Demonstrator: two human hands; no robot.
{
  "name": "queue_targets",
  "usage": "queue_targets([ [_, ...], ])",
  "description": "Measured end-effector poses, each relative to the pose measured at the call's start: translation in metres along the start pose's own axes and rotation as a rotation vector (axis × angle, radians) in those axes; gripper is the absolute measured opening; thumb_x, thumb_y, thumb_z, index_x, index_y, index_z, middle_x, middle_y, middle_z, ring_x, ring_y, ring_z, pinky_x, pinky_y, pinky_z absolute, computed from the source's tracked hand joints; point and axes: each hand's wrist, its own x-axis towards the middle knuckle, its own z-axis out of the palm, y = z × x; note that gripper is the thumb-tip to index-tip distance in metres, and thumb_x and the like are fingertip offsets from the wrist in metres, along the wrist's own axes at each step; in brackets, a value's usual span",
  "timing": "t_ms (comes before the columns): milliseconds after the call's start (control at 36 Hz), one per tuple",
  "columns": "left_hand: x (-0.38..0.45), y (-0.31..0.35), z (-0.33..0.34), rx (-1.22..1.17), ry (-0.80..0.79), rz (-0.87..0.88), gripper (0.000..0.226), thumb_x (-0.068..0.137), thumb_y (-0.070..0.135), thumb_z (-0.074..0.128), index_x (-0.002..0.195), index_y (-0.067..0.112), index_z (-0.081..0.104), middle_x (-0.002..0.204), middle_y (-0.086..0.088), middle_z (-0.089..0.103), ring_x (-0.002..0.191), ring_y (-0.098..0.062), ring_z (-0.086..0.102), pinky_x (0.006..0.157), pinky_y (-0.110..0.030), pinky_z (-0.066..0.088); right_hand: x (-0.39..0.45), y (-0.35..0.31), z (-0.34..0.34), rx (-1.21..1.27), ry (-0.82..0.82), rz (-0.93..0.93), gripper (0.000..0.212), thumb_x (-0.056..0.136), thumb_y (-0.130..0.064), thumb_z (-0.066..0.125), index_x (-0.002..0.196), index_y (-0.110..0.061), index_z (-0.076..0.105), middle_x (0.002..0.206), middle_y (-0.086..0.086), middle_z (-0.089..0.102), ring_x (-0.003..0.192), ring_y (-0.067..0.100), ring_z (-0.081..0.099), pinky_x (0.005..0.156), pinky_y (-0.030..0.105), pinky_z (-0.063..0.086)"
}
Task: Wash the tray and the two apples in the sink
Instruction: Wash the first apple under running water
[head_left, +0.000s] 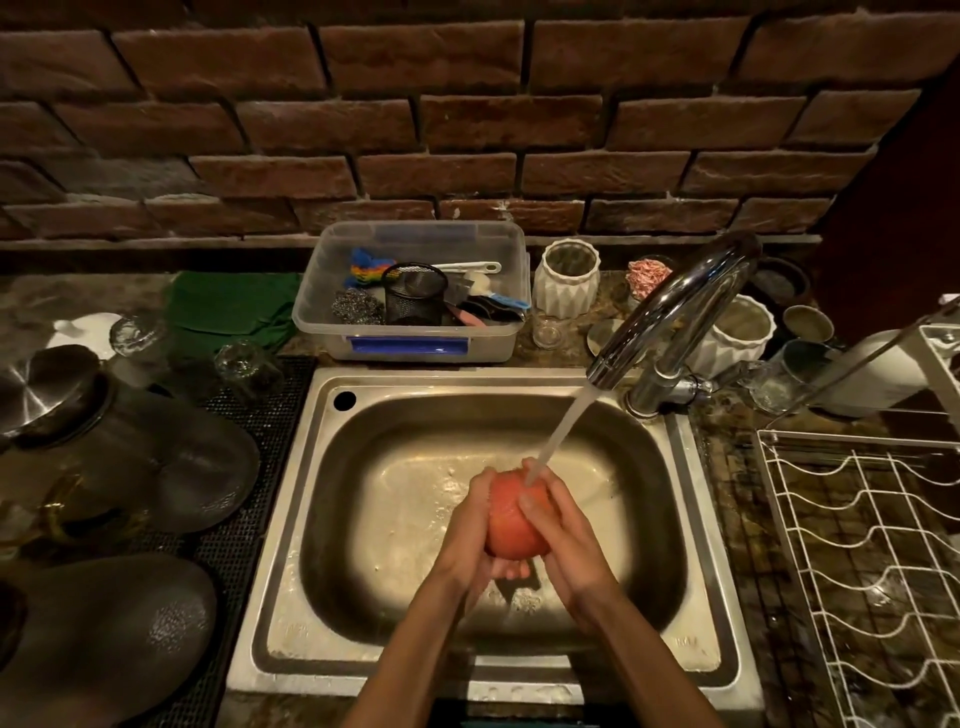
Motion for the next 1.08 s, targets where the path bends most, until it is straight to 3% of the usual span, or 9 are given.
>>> queue_targets([
  [111,0.0,-0.005,0.003,0.028,-0.014,0.006,0.07,0.094,0.07,0.041,0.127,0.01,0.057,0.09,-0.029,0.069,0.048,-0.028,0.061,0.041,-0.027,0.053,-0.001,0.0,0.001,-0.016,0.105,-0.045,0.075,0.057,-0.075,0.082,0.122,-0.04,0.068,0.136,-0.002,0.061,0.12,0.028,0.064,0.089,0.052,0.061],
  [222,0.005,-0.016,0.011,0.028,0.126,0.118,0.053,0.089,0.069,0.053,0.121,0.028,0.067,0.121,-0.013,0.069,0.093,-0.032,0.075,0.066,-0.053,0.063,-0.003,-0.001,0.012,-0.037,0.239,-0.063,0.068,0.058,-0.081,0.074,0.112,-0.04,0.072,0.122,-0.009,0.068,0.11,0.022,0.069,0.08,0.045,0.065],
  [333,0.005,-0.025,0.01,0.26,0.296,0.269,0.058,0.079,0.088,0.041,0.114,0.049,0.065,0.11,0.008,0.072,0.087,-0.01,0.075,0.067,-0.031,0.065,-0.003,-0.001,0.02,0.079,0.304,-0.027,0.02,0.094,-0.045,0.065,0.107,-0.031,0.073,0.117,-0.003,0.071,0.108,0.028,0.069,0.068,0.048,0.065],
  [444,0.003,-0.035,0.013,0.478,0.248,0.346,0.085,0.078,0.089,0.036,0.15,0.043,0.029,0.106,0.014,0.071,0.096,0.004,0.071,0.071,-0.004,0.052,0.002,-0.012,0.024,0.261,0.314,0.067,0.031,0.1,-0.044,0.057,0.117,-0.023,0.071,0.118,0.009,0.073,0.108,0.024,0.069,0.074,0.035,0.062],
  [528,0.006,-0.036,0.008,0.5,0.333,0.405,0.091,0.077,0.086,0.038,0.15,0.032,0.038,0.136,0.003,0.055,0.12,-0.009,0.059,0.085,-0.007,0.046,0.004,-0.014,0.024,0.188,0.268,0.119,0.027,0.103,-0.038,0.054,0.116,-0.019,0.069,0.118,0.013,0.072,0.108,0.024,0.068,0.078,0.034,0.058],
  [694,0.009,-0.031,0.007,0.291,0.285,0.439,0.056,0.088,0.063,0.055,0.141,0.05,0.045,0.133,0.006,0.059,0.114,-0.011,0.065,0.083,-0.02,0.059,0.003,0.001,0.021,0.022,0.216,0.223,0.036,0.098,-0.05,0.052,0.12,-0.026,0.067,0.114,0.01,0.073,0.106,0.027,0.069,0.089,0.047,0.059],
  [778,0.012,-0.028,0.014,0.194,0.275,0.471,0.024,0.098,0.045,0.058,0.122,0.043,0.062,0.123,0.004,0.067,0.11,-0.009,0.068,0.092,-0.03,0.06,0.004,0.003,0.016,-0.023,0.208,0.128,0.028,0.1,-0.047,0.052,0.117,-0.029,0.064,0.112,0.004,0.072,0.093,0.012,0.073,0.068,0.025,0.059],
  [1000,0.011,-0.018,0.025,0.057,0.285,0.448,0.018,0.102,0.032,0.054,0.107,0.032,0.071,0.108,0.002,0.073,0.106,-0.021,0.07,0.095,-0.045,0.059,0.006,0.001,0.004,-0.261,0.113,0.028,0.031,0.099,-0.06,0.041,0.118,-0.039,0.054,0.124,-0.001,0.063,0.109,0.01,0.065,0.077,0.019,0.055],
  [1083,0.008,-0.013,0.025,-0.02,0.277,0.383,0.02,0.101,0.037,0.054,0.103,0.031,0.073,0.108,-0.002,0.074,0.102,-0.021,0.073,0.081,-0.036,0.063,0.004,0.007,-0.003,-0.41,0.059,-0.03,0.047,0.092,-0.069,0.037,0.132,-0.046,0.045,0.135,0.001,0.052,0.12,0.014,0.058,0.092,0.027,0.058],
])
